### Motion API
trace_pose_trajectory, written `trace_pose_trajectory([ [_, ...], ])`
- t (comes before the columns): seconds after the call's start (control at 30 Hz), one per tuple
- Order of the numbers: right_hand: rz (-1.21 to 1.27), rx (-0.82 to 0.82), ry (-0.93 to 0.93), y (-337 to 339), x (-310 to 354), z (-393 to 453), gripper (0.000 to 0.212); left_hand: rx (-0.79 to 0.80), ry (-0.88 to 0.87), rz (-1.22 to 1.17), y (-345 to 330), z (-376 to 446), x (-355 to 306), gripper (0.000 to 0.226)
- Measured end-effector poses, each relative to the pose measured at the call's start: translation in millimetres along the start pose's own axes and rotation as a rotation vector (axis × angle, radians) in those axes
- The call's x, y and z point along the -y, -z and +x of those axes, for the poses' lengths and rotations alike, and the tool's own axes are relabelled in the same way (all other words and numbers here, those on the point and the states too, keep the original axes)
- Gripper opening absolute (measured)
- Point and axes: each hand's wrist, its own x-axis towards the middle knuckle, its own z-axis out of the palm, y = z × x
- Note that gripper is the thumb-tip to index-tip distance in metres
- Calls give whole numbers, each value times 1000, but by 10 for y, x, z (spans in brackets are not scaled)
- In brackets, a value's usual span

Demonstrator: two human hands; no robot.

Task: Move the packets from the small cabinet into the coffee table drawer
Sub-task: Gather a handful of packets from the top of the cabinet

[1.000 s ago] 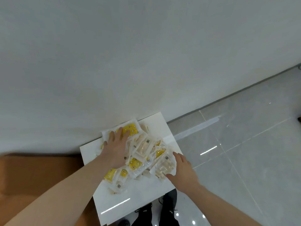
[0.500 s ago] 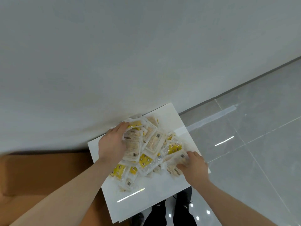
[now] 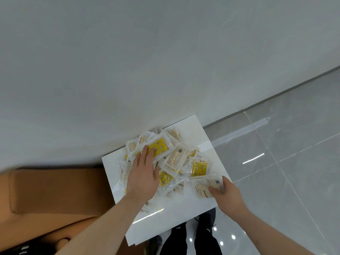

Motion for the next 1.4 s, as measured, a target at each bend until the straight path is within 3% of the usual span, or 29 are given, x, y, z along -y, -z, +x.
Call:
trace_pose_trajectory([
  [0.5,107,21,1,-98,94,-68,19,92,37,-74,255,175,-8,69],
  [0.8,140,29,18,-112,108,-144,22,92,-24,-99,376,134,28,39],
  [0.93,162,23,34,-68,159,-204,22,29,-22,-138,370,88,-6,36],
  [1.23,232,-22,71,46,191,-379,24,-94,75,-101,545,7,-5,54],
  [1.4,273,-31,63,135,265,-517,25,-195,255,-320,730,-98,9,43],
])
